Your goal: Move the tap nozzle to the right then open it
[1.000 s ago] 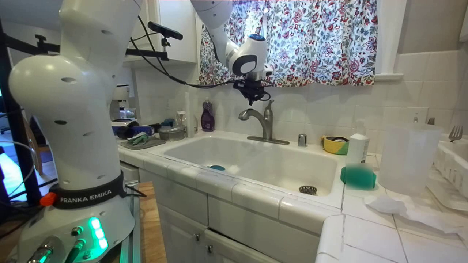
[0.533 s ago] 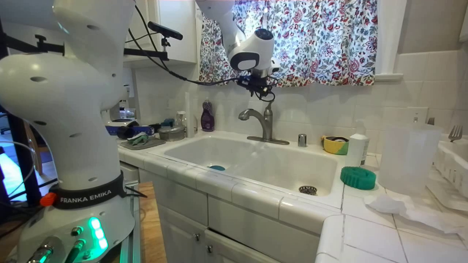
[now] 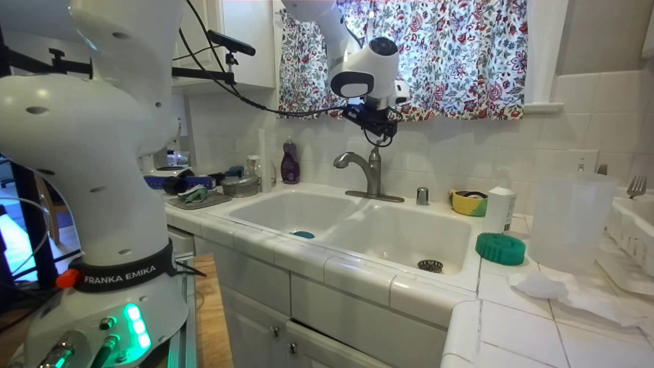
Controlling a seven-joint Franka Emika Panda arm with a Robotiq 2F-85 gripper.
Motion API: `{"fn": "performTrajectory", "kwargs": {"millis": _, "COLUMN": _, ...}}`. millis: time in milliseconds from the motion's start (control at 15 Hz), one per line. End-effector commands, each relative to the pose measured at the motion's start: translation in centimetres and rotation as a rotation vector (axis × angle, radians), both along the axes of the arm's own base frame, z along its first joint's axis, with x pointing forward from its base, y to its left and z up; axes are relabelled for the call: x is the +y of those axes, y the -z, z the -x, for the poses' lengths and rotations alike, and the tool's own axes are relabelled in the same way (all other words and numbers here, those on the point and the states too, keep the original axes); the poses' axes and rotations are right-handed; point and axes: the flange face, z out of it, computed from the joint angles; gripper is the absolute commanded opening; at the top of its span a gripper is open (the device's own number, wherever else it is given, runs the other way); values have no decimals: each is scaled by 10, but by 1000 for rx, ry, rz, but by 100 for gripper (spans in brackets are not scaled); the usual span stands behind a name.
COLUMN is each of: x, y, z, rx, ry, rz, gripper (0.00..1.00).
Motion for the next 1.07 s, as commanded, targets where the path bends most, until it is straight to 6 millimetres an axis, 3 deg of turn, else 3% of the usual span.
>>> {"fn": "performTrajectory", "kwargs": {"millis": 0, "x": -3, "y": 2, "z": -2, "rx": 22, "ry": 26, "rz": -29, "gripper": 100}}
{"fn": "performTrajectory", "kwargs": {"millis": 333, "x": -7, "y": 10, "z": -11, "rx": 52, "ry": 53, "rz": -74, "gripper": 100}}
{"fn": "performTrajectory", "kwargs": {"millis": 1000, "x": 21, "y": 12, "z": -45, "rx": 276, "ry": 189, "rz": -302, "gripper": 100}}
